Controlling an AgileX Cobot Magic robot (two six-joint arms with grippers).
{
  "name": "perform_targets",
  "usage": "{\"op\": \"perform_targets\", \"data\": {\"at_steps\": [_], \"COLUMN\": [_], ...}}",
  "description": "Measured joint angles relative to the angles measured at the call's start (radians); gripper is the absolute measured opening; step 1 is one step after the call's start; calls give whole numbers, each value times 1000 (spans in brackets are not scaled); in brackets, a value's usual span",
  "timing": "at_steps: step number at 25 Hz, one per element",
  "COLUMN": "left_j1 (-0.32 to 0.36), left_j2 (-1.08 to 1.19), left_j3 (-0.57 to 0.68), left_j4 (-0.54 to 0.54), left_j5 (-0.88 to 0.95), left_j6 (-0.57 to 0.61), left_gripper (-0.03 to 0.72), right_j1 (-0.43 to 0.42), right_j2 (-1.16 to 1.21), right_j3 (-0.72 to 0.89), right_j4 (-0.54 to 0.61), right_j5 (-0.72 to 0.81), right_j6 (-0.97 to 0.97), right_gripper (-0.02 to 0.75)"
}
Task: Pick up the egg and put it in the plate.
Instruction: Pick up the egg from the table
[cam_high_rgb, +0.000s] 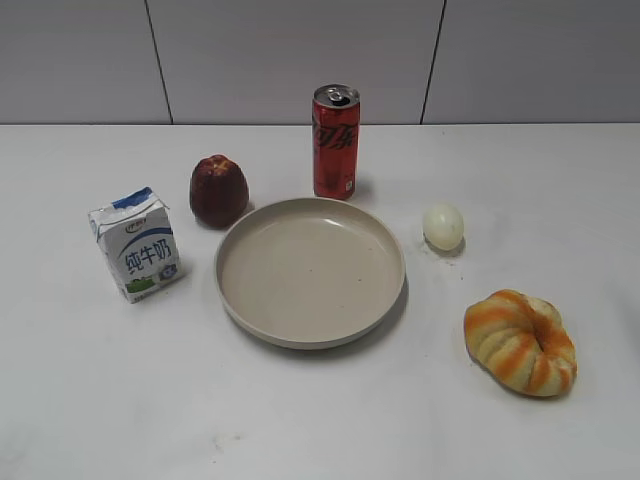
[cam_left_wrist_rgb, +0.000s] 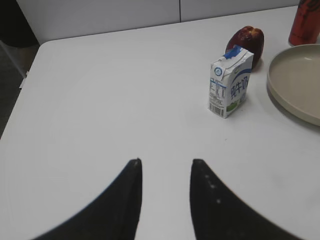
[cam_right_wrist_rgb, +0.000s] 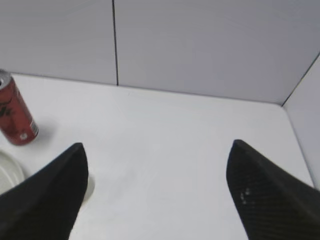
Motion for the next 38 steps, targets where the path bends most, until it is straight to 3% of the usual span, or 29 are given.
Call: {"op": "perform_targets", "data": {"at_steps": [5,11,23,38], "left_j1": [0,0,0,0], "left_j2": [0,0,0,0], "left_j3": [0,0,0,0], "left_j4": [0,0,0,0], "left_j5": [0,0,0,0], "left_j6": [0,0,0,0], "left_gripper": [239,239,239,239], "right_j1": [107,192,235,235], "right_j2": [255,484,873,1137], "right_j3": [-266,-448,-536,-690], "right_j4": [1,27,35,27], "right_j5": [294,474,462,436], "right_j6": [-6,-1,40,96], "right_gripper": [670,659,648,619]}}
